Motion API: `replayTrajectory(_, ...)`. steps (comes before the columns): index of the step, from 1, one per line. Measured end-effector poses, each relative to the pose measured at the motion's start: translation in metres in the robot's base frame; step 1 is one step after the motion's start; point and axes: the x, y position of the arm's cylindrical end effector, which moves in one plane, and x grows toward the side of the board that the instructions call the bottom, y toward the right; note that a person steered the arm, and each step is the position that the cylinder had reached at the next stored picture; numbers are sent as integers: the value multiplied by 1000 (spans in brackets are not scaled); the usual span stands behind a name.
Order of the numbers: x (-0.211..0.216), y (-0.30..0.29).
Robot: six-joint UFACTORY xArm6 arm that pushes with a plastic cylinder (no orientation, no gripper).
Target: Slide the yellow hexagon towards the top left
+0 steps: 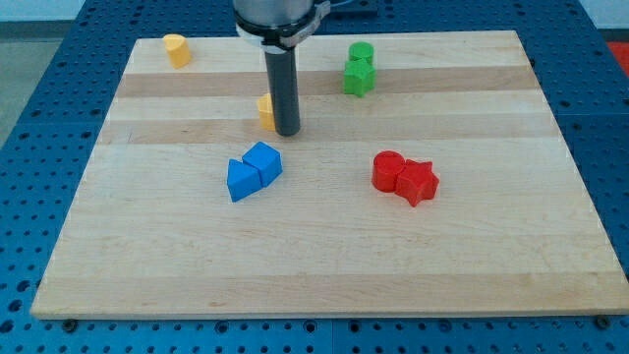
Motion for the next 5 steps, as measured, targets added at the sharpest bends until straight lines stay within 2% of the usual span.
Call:
replayTrajectory(3, -24, -25)
replayTrajectory(5, -55, -26)
